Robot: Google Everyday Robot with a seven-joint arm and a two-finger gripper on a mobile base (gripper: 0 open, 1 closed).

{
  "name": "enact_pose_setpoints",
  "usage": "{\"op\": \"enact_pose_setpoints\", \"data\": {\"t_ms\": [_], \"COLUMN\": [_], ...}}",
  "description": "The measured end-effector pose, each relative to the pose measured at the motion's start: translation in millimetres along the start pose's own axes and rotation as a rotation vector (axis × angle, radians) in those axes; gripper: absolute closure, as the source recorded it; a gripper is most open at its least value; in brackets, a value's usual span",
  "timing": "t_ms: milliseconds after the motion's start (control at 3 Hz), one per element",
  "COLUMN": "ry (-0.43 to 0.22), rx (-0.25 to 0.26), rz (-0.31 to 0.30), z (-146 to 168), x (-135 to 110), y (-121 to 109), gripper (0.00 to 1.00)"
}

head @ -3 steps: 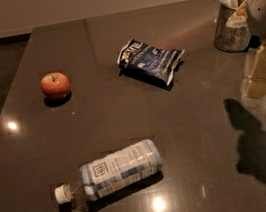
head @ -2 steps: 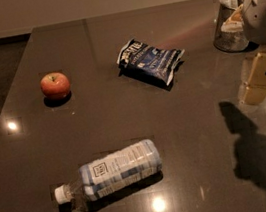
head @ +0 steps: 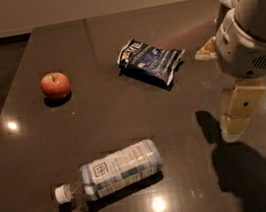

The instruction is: Move blue plastic bottle near blue chip bag

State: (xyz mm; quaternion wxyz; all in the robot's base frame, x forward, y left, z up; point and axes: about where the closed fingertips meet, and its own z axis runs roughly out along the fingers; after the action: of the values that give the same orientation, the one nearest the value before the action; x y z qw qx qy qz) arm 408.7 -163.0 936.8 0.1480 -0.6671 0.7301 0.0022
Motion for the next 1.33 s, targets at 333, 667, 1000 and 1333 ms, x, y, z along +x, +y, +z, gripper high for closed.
{"op": "enact_pose_setpoints", "data": {"t_ms": [333, 667, 1000, 1333], "ry": [-0.019, -0.061, -0.097, -0.144], "rx": [-0.066, -0.126, -0.150, -0.157], "rz": [-0.052, -0.130, -0.191, -0.235], "z": [26, 45, 61, 80], "x": [-17, -41, -58, -79], "y": [15, 35, 54, 68], "gripper": [0.00, 0.00, 0.00, 0.00]}}
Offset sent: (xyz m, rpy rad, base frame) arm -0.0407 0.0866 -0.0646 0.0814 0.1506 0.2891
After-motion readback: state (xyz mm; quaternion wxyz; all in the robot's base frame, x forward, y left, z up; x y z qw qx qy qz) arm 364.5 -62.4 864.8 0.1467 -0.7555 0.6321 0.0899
